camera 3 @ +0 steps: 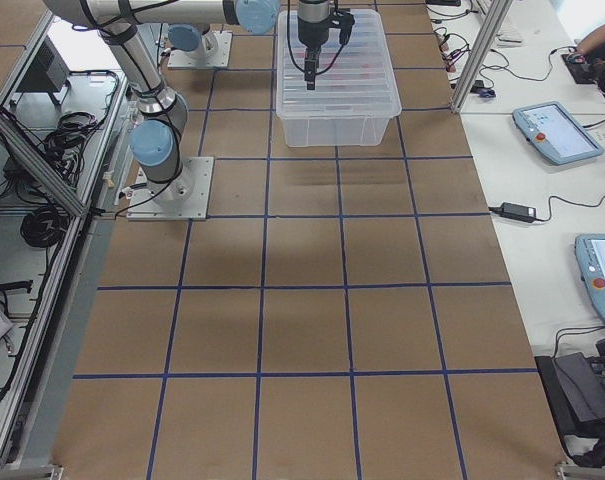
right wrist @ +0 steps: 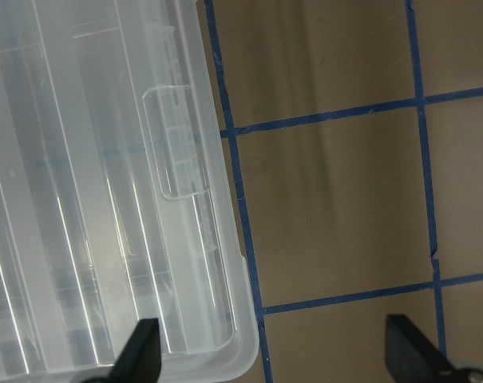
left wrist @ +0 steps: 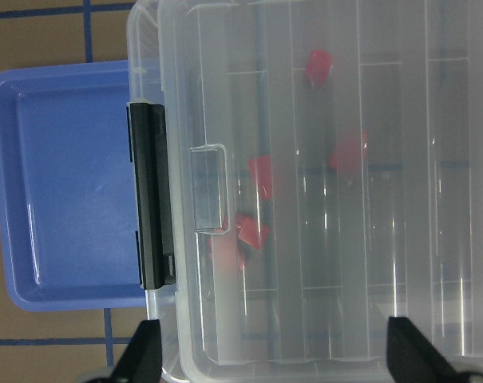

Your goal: Place red block in blue tray from box

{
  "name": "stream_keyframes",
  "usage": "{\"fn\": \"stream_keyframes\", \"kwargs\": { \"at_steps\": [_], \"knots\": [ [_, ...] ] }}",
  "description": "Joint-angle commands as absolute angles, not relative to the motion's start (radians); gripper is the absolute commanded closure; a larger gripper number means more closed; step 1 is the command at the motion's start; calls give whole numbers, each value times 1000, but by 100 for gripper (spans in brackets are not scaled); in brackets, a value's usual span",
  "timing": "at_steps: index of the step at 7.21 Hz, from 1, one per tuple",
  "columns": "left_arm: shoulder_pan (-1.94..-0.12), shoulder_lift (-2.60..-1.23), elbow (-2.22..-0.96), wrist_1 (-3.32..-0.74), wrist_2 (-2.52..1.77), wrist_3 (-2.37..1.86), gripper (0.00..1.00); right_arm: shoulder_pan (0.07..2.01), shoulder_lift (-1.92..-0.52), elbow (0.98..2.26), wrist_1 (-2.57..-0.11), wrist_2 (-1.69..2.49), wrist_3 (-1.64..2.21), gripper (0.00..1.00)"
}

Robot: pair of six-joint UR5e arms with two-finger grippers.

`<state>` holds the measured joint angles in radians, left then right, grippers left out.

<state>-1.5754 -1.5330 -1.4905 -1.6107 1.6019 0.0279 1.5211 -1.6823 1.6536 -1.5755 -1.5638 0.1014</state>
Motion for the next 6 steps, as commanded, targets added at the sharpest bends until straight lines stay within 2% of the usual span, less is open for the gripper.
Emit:
{"fn": "stream_keyframes", "kwargs": {
  "at_steps": [1, 6],
  "knots": [
    [-1575, -1531, -1490, -1611, 1606, 29, 0, 1522, -1680, 1654, -1577, -1563, 101, 0],
    [-1565, -1536, -1496, -1617, 1563, 28, 0, 1514, -1634, 1666, -1577, -1562, 104, 0]
  ]
}}
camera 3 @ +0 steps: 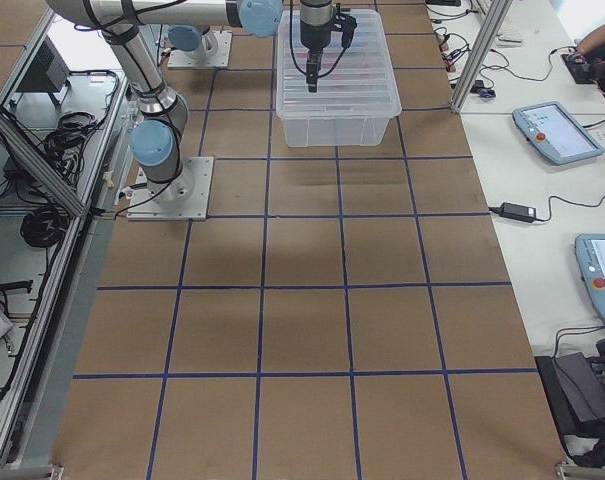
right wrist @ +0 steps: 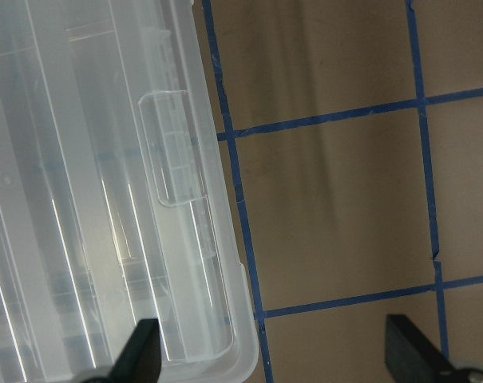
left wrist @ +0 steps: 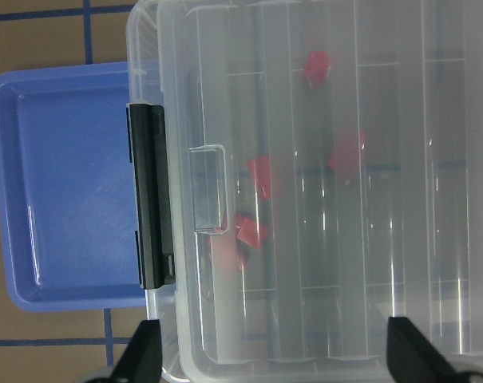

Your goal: Place red block in blue tray from box

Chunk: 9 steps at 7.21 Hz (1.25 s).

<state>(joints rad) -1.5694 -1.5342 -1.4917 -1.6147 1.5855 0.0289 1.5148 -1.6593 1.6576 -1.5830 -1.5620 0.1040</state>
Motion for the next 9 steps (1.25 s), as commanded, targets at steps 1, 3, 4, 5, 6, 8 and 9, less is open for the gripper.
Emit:
{"fn": "stream_keyframes", "kwargs": {
  "at_steps": [1, 3, 4, 5, 6, 8, 9],
  "knots": [
    [-1565, -1551, -1494, -1611, 1568, 29, 0, 1514, -1599, 1711, -1565, -1562, 104, 0],
    [-1559, -1569, -1476, -1609, 1574, 28, 0, 1514, -1589, 1749, -1591, -1557, 107, 0],
    [-1562, -1569, -1473, -1608, 1580, 28, 0, 1516, -1562, 1749, -1642, -1560, 118, 0],
    [-1562, -1566, -1473, -1609, 1582, 28, 0, 1516, -1516, 1750, -1716, -1560, 109, 0],
    [-1565, -1563, -1473, -1609, 1582, 28, 0, 1517, -1484, 1741, -1792, -1545, 121, 0],
    [-1565, -1556, -1486, -1608, 1580, 29, 0, 1517, -1454, 1749, -1804, -1559, 121, 0],
    [-1568, -1551, -1488, -1608, 1577, 28, 0, 1517, -1434, 1738, -1804, -1562, 121, 0]
  ]
}}
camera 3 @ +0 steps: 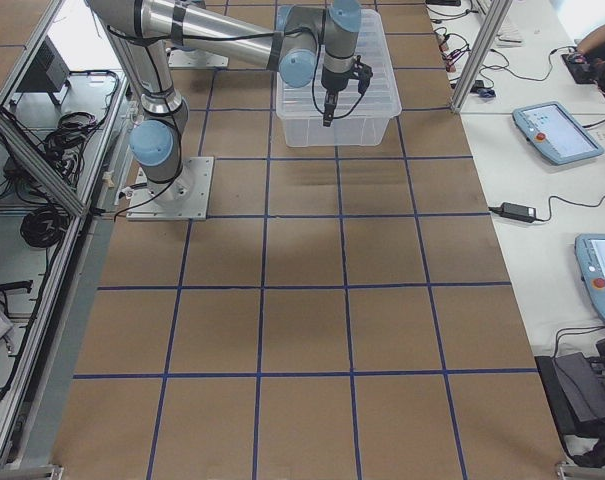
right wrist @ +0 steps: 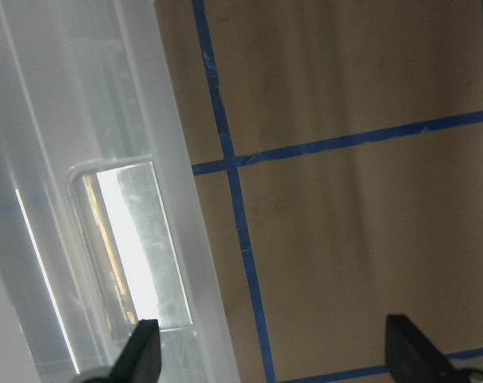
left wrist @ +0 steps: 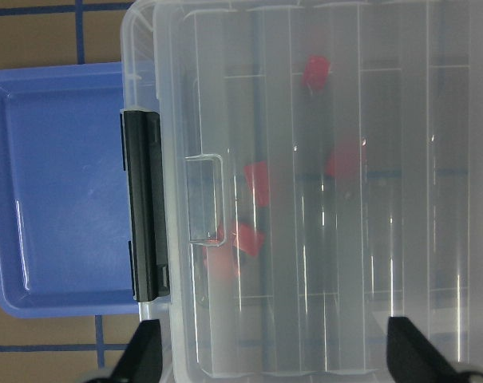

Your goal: Place red block in blue tray from box

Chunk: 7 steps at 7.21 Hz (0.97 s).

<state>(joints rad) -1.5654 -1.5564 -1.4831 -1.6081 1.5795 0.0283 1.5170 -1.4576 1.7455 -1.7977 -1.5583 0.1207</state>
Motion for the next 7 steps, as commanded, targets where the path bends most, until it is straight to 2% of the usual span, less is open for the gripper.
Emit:
{"fn": "stream_keyframes", "kwargs": {
  "at_steps": [1, 7],
  "knots": [
    [-1568, -1543, -1493, -1608, 1578, 29, 0, 1517, -1410, 1733, -1805, -1566, 126, 0],
    [-1571, -1545, -1493, -1608, 1569, 28, 0, 1513, -1391, 1727, -1804, -1654, 107, 0]
  ]
}}
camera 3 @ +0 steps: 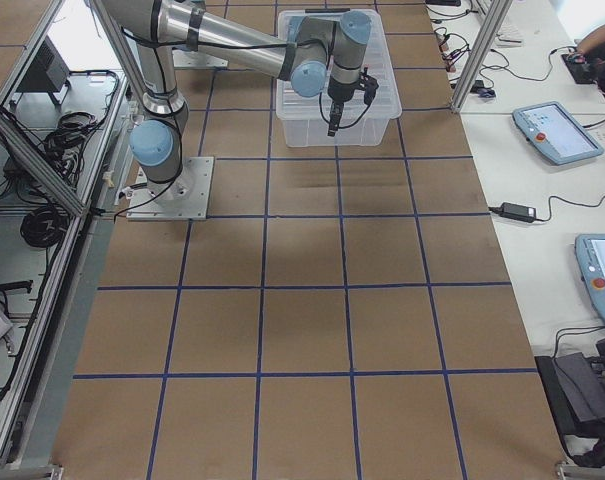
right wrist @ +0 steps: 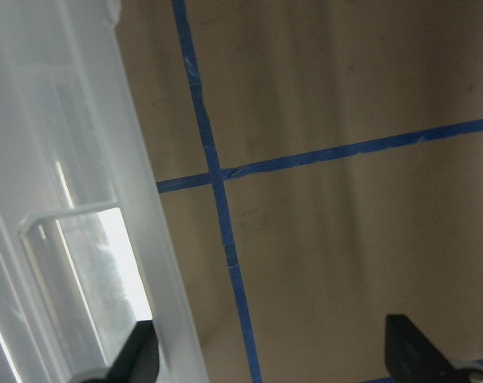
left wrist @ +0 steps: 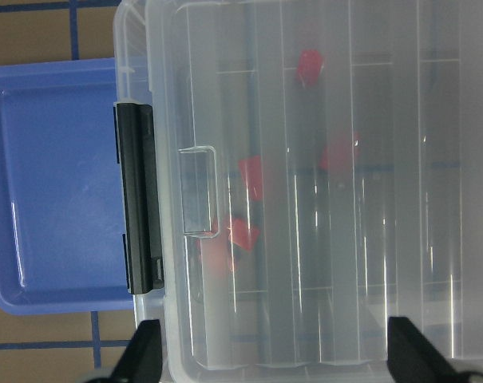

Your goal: Place red block in blue tray from box

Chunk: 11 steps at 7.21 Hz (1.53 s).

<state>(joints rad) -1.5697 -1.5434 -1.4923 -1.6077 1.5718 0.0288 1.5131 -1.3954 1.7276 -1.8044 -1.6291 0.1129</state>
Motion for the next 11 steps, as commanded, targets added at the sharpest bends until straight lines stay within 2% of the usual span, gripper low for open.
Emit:
{"fn": "stream_keyframes", "kwargs": {
  "at_steps": [1, 6, 11],
  "knots": [
    [-1571, -1543, -1491, -1608, 1566, 28, 0, 1509, -1391, 1727, -1805, -1658, 106, 0],
    [-1575, -1542, -1494, -1608, 1572, 28, 0, 1436, -1391, 1715, -1802, -1706, 45, 0],
    [-1574, -1601, -1532, -1575, 1575, -2, 0, 1338, -1391, 1715, -1792, -1706, -43, 0]
  ]
}}
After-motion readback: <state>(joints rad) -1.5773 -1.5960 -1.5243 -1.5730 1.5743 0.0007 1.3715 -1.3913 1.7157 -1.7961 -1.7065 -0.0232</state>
